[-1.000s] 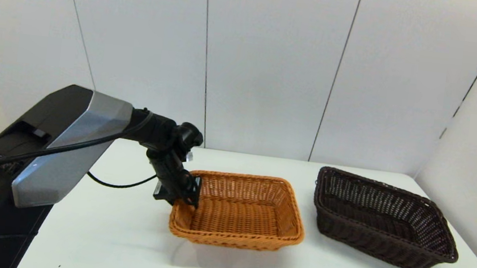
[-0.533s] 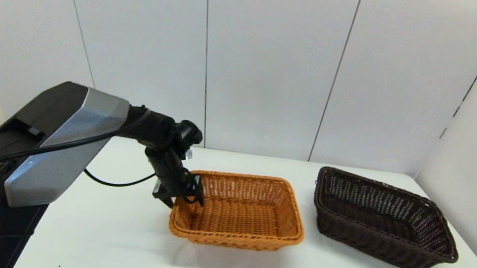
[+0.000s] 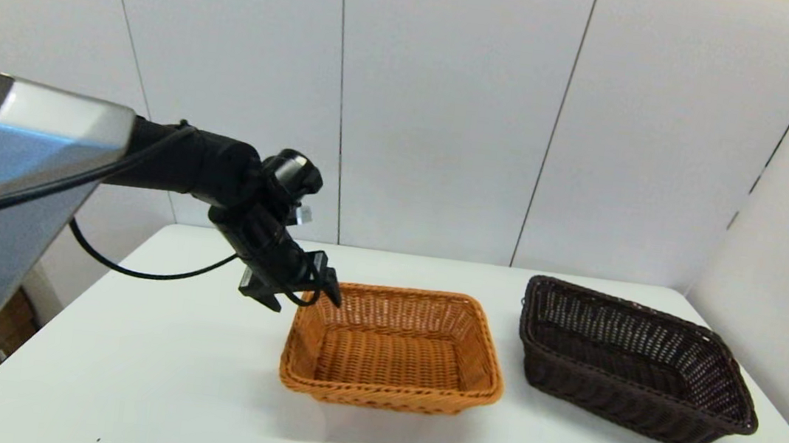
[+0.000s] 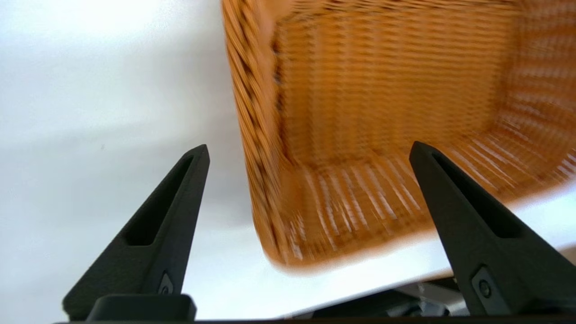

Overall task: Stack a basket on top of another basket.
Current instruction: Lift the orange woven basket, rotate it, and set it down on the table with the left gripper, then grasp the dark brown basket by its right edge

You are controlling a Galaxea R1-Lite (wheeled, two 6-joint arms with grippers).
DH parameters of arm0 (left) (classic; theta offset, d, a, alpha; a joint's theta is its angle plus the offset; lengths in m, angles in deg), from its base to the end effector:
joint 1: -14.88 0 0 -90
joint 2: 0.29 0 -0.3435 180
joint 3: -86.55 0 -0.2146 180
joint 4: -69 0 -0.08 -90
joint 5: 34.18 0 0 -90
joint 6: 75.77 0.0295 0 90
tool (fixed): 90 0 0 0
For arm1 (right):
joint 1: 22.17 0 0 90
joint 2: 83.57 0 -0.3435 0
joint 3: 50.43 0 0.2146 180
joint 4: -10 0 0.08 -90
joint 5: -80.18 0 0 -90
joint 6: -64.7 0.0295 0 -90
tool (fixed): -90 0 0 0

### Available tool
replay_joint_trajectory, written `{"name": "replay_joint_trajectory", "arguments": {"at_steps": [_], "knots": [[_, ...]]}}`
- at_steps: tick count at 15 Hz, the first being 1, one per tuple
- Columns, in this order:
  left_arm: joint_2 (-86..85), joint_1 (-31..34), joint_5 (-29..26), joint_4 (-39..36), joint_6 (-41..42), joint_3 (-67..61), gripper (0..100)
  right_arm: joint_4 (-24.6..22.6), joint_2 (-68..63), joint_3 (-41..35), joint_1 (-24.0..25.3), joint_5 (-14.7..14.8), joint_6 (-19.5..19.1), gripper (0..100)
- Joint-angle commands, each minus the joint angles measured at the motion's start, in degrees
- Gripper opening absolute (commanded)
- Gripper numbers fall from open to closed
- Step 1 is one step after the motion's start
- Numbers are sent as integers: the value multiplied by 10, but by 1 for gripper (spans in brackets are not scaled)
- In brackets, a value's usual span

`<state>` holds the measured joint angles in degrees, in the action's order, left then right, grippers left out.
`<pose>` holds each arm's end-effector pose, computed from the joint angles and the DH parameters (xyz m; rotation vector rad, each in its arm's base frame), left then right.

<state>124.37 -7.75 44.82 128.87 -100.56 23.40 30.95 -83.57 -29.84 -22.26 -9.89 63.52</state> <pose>0.4126 -0.1781 0.1526 -0.2489 1.2766 -0.2493 -0.0331 0.0001 0.0748 -0.0206 0.0063 -0.0003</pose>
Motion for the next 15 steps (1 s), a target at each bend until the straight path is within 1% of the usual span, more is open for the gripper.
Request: {"name": "replay_joint_trajectory", "arguments": {"at_steps": [1,4,7,8,13,15], "knots": [[-182,-17,0,1,21,-92,100,1,0,0,0,0,0,100],[-338,-59,14,1,47,-188,100,0,0,0,0,0,0,100],[-435,-97,84,1,51,-277,100,0,0,0,0,0,0,100],[-471,-108,96,0,48,-310,100,0,0,0,0,0,0,100],[-635,-105,99,0,49,-432,100,0,0,0,0,0,0,100],[-693,-75,98,0,51,-476,100,0,0,0,0,0,0,100]]}}
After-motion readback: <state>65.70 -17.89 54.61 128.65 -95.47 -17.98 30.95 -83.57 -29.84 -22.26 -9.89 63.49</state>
